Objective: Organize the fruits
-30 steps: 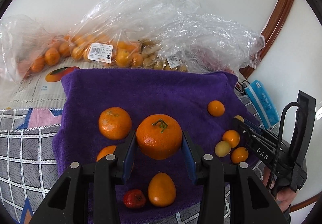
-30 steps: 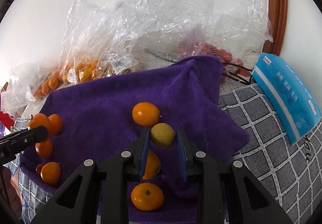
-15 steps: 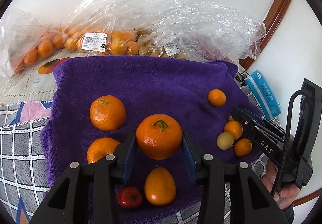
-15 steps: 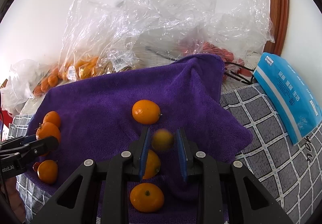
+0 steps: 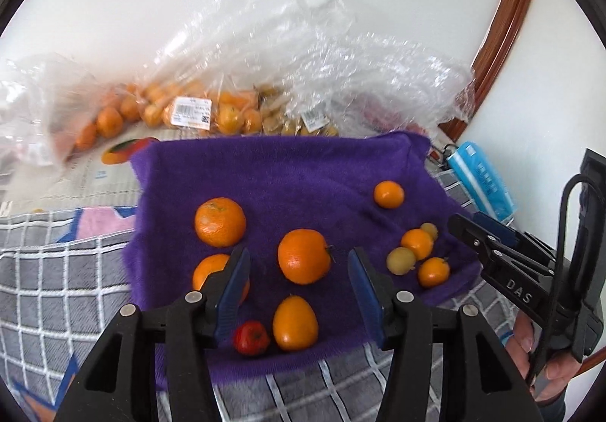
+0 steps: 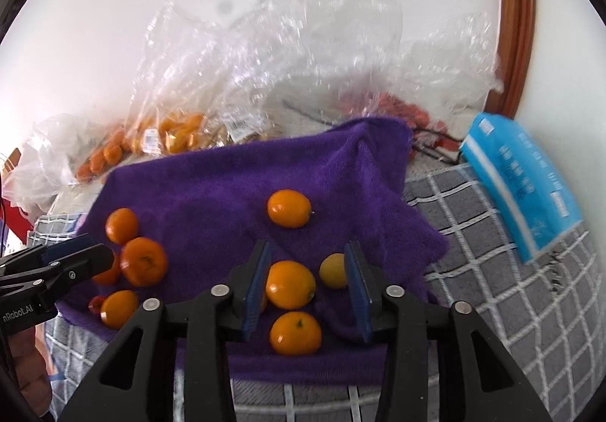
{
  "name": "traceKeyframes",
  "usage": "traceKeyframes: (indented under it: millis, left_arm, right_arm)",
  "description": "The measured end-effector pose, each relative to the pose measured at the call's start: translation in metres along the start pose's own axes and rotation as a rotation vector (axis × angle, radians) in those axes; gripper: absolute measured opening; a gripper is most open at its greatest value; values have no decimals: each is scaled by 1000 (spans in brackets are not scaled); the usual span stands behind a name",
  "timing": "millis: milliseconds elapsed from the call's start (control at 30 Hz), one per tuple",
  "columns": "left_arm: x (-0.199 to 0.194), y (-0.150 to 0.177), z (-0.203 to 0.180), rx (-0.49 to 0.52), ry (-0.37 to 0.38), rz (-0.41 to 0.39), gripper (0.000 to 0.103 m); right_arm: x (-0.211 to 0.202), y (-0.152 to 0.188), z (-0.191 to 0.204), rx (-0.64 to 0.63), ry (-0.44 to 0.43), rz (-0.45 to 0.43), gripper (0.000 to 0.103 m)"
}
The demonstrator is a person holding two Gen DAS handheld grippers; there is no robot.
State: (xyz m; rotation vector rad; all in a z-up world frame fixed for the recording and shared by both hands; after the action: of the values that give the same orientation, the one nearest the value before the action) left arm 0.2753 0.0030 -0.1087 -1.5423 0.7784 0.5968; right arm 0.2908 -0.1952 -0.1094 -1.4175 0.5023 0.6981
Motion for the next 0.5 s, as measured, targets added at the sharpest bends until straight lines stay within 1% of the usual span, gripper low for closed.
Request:
traceKeyframes:
  millis: [67, 133, 200, 233, 300, 433, 467, 500]
  left_arm:
    - [-18, 3, -1, 3, -15, -27, 54]
    - [-38, 7, -4, 11, -40, -62, 56]
    - [-59, 13, -7, 12, -56, -90, 61]
    - [-67, 15, -8, 9, -60, -104, 62]
    - [-87, 22, -10, 3, -72, -131, 67]
    - [-120, 37, -13, -3, -95, -184, 73]
    - [-126, 40, -14, -4, -93, -216, 75]
    - [-134, 45, -15, -2, -108, -234, 77]
  right_arm:
    - [-21, -1, 5, 0, 16, -24, 58]
    - [-43, 0, 9, 14, 28, -30, 61]
    - [-60, 1, 12, 31, 19, -23, 61]
    - [-74, 3, 13, 40, 12, -29, 61]
    - [-94, 7, 15, 47, 20, -39, 61]
    - [-128, 18, 20, 45, 22, -41, 61]
    - [-133, 20, 20, 44, 29, -43, 61]
    - [-141, 24, 21, 47, 52, -48, 61]
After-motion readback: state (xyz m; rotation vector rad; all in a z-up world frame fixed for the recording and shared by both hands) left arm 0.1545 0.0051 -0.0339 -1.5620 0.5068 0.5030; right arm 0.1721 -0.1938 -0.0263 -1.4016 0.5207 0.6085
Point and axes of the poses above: each gripper's, at about its wrist camera, not at the fingertips, and x roughly the way its jaws point, z to its left, y to its underside, the point moved 2 cm from there along x, roughly the way its jaws point, and after that the axes turned 8 degrees about -y, right-handed, at the moved point
